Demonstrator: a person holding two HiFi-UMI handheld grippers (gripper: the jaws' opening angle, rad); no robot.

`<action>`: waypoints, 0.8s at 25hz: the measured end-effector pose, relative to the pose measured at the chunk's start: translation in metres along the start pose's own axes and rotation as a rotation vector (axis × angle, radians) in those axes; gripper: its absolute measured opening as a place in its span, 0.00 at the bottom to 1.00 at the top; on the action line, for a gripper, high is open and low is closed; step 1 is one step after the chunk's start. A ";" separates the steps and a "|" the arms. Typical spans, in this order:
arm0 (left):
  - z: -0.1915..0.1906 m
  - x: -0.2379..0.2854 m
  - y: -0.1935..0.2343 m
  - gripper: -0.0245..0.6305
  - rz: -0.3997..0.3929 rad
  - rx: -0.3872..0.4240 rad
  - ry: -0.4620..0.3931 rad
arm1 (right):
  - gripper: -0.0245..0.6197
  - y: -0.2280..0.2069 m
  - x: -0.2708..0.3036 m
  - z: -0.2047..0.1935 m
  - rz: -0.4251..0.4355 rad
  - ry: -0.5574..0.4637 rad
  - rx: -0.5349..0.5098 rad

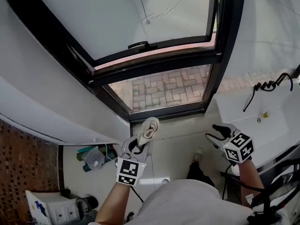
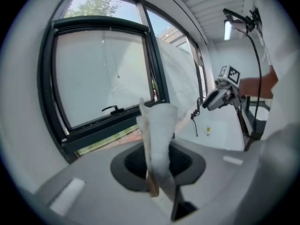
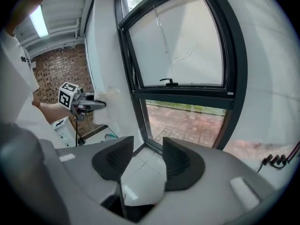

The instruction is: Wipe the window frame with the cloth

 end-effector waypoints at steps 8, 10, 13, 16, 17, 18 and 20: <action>-0.048 -0.118 0.033 0.18 0.039 -0.028 -0.029 | 0.34 0.094 -0.022 0.014 -0.104 -0.040 0.048; -0.046 -0.132 0.032 0.18 0.031 -0.024 -0.038 | 0.34 0.109 -0.027 0.020 -0.102 -0.051 0.037; -0.038 -0.146 0.035 0.18 0.031 -0.035 -0.068 | 0.34 0.118 -0.031 0.036 -0.108 -0.081 0.004; -0.029 -0.153 0.033 0.18 0.020 -0.059 -0.105 | 0.34 0.122 -0.040 0.056 -0.124 -0.125 -0.030; -0.025 -0.153 0.030 0.18 0.010 -0.053 -0.115 | 0.34 0.123 -0.044 0.062 -0.133 -0.138 -0.039; -0.020 -0.153 0.028 0.18 0.001 -0.039 -0.124 | 0.34 0.124 -0.049 0.066 -0.142 -0.148 -0.044; -0.012 -0.152 0.024 0.18 -0.015 -0.007 -0.138 | 0.34 0.127 -0.056 0.071 -0.156 -0.162 -0.046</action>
Point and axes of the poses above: the fingertips, and each gripper's own axes: x forward along the fingers, y to its left, z out of its top, the point moved 5 cm from there along -x, backward along the fingers, and after that the axes turned 14 degrees about -x, right-handed, at the moved point
